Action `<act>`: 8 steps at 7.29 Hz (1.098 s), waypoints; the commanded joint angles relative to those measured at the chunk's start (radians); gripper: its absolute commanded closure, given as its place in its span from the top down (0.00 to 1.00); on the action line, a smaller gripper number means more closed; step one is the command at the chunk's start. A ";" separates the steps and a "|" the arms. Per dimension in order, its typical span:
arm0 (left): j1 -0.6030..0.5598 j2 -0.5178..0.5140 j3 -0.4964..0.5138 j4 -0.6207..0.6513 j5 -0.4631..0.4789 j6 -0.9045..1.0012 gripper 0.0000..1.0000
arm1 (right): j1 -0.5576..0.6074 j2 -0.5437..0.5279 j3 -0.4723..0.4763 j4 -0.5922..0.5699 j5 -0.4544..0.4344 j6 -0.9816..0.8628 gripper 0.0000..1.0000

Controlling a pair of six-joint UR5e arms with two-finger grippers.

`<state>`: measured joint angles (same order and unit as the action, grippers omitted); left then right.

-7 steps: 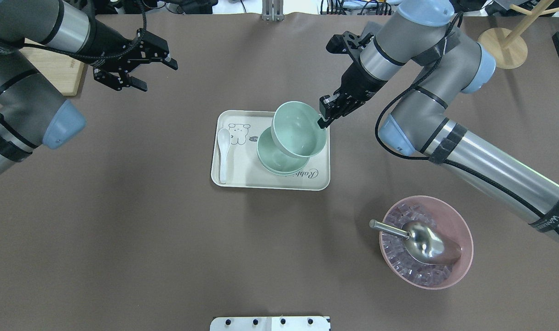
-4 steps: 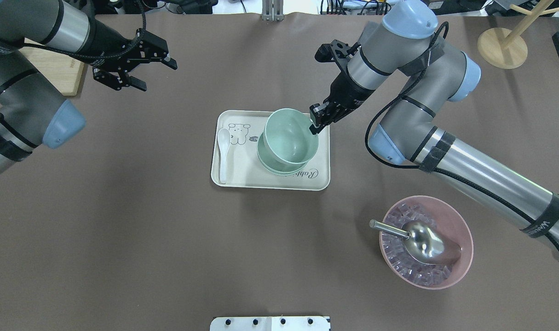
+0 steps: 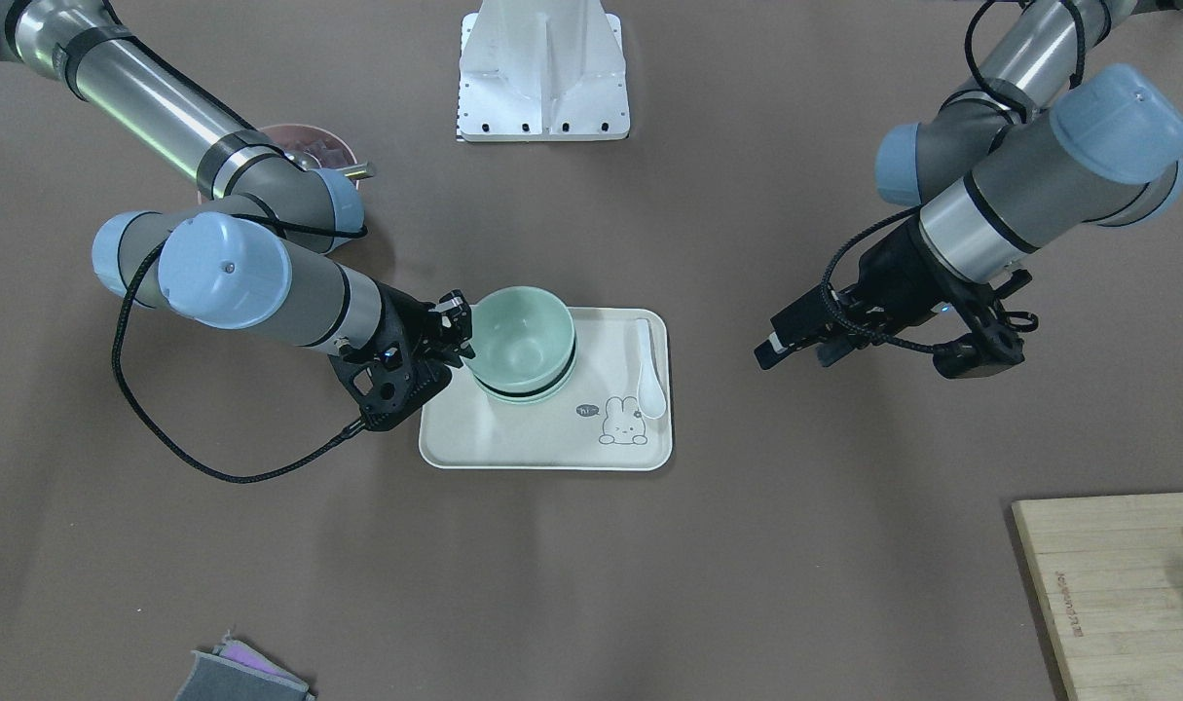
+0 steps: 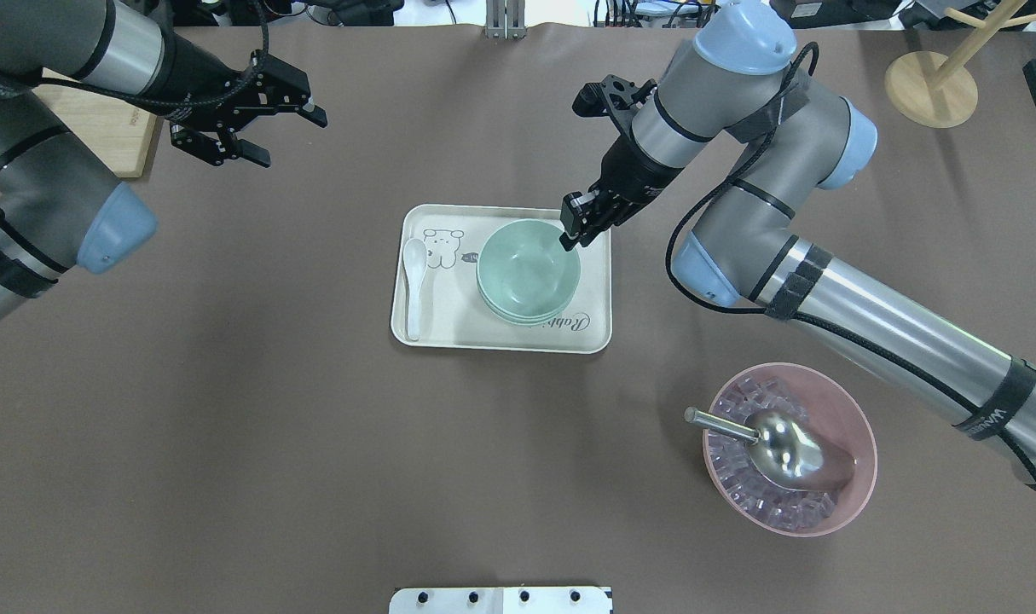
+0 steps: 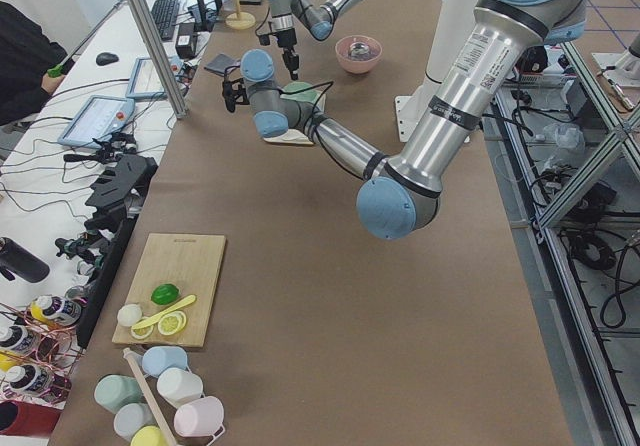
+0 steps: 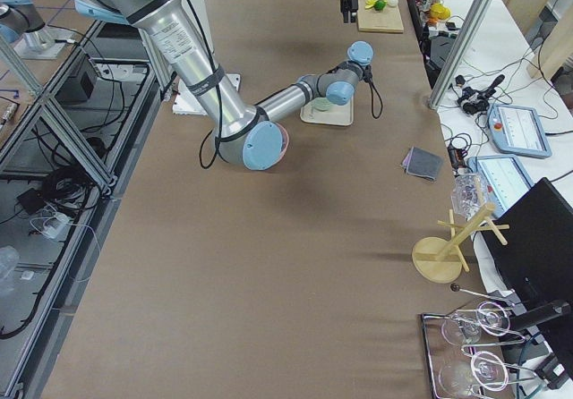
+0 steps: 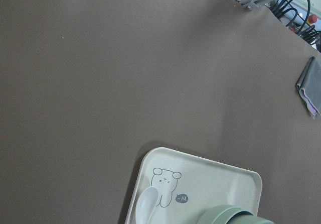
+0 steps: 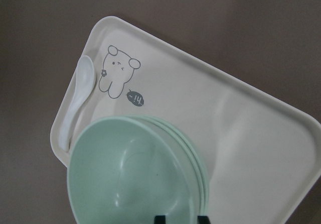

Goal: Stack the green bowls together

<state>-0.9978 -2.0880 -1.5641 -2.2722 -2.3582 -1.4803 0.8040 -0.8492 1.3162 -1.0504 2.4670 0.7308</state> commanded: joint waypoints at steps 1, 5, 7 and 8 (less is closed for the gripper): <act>-0.002 0.000 -0.001 -0.001 -0.001 0.000 0.98 | -0.003 0.018 0.000 0.000 -0.008 0.059 1.00; -0.053 0.029 -0.007 0.044 -0.004 0.026 0.98 | 0.102 -0.022 0.116 -0.009 -0.080 0.140 1.00; -0.167 0.103 -0.037 0.057 0.022 0.130 0.98 | 0.224 -0.202 0.190 -0.011 -0.187 0.142 1.00; -0.244 0.142 -0.043 0.057 0.034 0.234 0.98 | 0.312 -0.250 0.184 -0.014 -0.192 0.133 1.00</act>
<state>-1.1594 -1.9915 -1.5958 -2.2183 -2.3388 -1.3436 1.0196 -1.0265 1.4923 -1.0617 2.2988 0.8706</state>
